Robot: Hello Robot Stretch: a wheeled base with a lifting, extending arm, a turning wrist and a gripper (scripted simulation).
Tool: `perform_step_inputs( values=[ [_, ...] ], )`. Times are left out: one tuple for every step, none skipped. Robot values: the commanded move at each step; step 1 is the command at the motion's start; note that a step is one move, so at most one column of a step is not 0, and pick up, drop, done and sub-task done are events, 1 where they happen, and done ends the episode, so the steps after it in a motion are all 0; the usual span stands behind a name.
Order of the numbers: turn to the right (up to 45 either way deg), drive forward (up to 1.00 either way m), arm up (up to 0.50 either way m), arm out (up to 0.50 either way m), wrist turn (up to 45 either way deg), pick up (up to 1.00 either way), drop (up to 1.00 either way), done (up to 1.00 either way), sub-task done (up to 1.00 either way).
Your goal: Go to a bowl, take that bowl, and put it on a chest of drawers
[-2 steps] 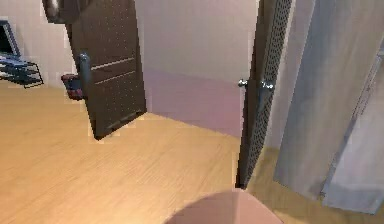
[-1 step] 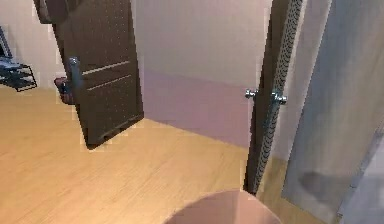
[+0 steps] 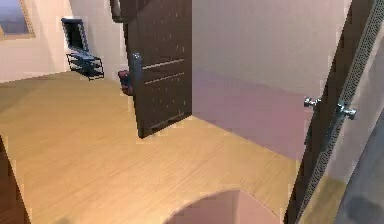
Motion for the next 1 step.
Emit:
perform_step_inputs(
  values=[
    [0.0,1.00,0.00,0.00,0.0,0.00,0.00,0.00,0.00]
  ],
)
